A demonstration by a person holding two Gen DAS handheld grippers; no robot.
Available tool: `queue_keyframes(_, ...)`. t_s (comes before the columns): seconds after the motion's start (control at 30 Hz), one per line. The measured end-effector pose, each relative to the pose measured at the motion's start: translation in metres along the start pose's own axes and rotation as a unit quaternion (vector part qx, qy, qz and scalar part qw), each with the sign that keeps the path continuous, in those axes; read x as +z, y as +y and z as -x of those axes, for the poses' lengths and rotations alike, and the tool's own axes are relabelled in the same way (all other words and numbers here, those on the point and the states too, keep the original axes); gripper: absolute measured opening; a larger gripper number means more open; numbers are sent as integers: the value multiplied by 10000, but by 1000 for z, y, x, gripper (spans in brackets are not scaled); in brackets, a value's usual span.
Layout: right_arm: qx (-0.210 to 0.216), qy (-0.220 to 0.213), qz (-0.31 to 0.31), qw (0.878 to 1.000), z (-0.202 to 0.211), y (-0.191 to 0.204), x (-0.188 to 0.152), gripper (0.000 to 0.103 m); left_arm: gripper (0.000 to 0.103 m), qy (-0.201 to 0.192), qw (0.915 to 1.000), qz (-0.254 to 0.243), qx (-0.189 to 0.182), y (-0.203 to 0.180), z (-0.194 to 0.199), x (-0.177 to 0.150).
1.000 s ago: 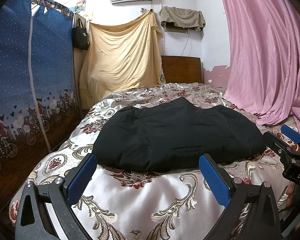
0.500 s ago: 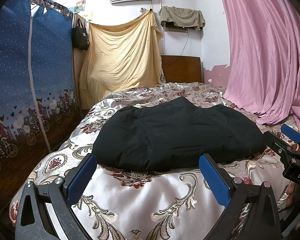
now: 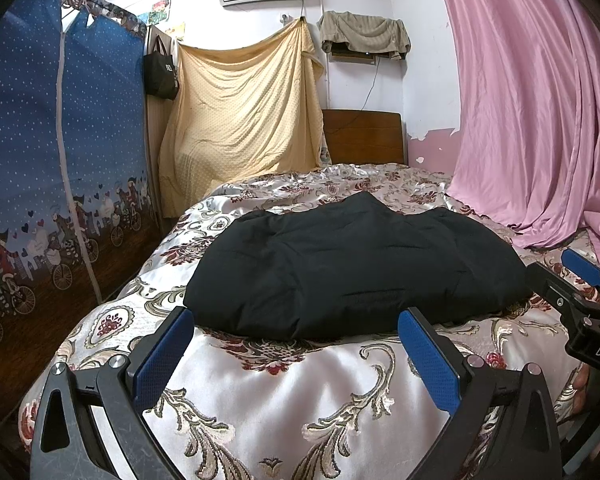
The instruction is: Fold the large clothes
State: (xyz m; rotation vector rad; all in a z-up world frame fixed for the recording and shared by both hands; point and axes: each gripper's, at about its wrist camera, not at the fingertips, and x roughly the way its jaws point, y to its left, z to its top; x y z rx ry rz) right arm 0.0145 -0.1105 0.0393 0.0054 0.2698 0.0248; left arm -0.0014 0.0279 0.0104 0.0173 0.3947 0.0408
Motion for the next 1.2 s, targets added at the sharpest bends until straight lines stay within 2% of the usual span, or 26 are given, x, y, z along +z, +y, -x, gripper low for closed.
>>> queue_keyframes(0.4,13,7,10,10000,1,3,-2,101,103,123,9997,224,-5,12,-1,-4)
queue_keyframes(0.97,30,46,16,10000,1,10,-7,101,103,11,9997,147,182,13,1,-5)
queue_keyframes(1.2,29,49,13,10000,1,9,-6,101,103,102,9995,187,247,13,-3,-3)
